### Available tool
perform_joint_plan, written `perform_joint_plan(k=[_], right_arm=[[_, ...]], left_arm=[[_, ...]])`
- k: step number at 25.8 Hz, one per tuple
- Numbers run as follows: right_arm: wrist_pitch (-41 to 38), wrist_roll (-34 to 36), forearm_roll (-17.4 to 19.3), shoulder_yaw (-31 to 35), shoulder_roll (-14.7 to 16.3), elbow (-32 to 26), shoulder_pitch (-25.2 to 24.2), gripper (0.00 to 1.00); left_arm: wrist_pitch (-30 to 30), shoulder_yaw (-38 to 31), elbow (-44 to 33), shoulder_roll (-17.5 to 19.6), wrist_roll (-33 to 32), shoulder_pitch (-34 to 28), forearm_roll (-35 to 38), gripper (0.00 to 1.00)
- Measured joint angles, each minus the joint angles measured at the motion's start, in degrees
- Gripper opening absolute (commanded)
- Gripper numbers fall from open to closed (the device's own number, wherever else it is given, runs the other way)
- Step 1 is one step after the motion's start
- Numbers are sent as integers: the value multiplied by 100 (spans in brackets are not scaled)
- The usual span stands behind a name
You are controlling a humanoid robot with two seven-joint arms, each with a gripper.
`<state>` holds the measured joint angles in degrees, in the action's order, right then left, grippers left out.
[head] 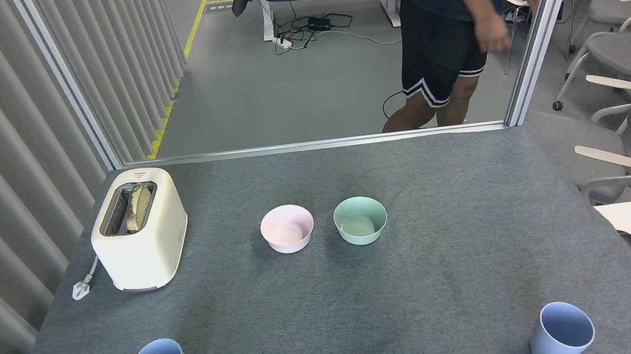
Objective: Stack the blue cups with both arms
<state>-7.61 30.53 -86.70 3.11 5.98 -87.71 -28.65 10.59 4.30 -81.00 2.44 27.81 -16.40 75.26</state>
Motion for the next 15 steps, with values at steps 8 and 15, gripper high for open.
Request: perform_joint_plan(k=[8, 15], right_arm=[[12, 15, 3, -3, 9, 29, 15, 100], [13, 13, 4, -3, 17, 43, 25, 100]], left_arm=[[-27, 144, 73, 44, -6, 140, 48, 100], [5, 166, 482, 73, -9, 478, 67, 100]])
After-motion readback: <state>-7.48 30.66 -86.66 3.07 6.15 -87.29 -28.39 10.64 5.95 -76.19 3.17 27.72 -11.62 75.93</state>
